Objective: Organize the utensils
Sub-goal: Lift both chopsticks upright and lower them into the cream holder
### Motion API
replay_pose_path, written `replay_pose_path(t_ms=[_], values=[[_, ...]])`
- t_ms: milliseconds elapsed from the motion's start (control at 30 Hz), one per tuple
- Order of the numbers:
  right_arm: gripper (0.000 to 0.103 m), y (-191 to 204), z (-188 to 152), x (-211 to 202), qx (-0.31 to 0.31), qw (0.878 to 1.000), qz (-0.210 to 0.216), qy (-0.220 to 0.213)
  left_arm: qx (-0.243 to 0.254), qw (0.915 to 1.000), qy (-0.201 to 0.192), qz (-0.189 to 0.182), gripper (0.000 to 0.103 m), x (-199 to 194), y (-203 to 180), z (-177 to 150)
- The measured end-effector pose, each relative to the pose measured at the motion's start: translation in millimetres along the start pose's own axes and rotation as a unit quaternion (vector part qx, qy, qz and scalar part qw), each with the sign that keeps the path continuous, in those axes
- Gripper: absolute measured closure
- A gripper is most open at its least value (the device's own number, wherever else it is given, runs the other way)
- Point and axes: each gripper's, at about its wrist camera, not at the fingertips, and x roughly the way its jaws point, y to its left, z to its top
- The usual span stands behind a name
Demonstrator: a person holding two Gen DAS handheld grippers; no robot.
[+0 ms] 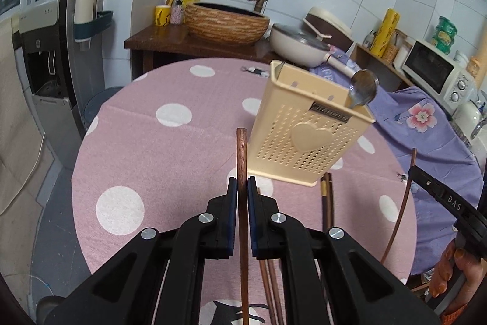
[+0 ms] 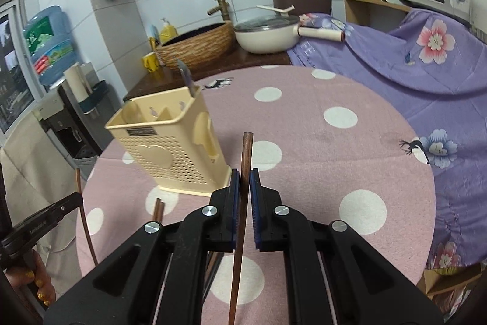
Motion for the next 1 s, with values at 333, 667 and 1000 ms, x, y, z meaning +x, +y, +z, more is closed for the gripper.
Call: replay_pose_path(t_ms=[333, 667, 1000], values=[[0.096, 14, -3, -45, -0.022, 0.999, 0.03, -0.032, 0.025, 0.9987, -0.044, -0.004, 0.096, -35, -17, 4], [0.096, 25, -2, -78, -0.052, 0.996, 0.04, -0.061, 0.026, 0.9972, -0.069, -0.009, 0.096, -56, -21, 10], [0.096, 33, 14, -85, -0.057, 0.994, 0.054, -0.077, 0.025, 0.9964, -0.08, -0.016, 0.096, -59, -24, 21]])
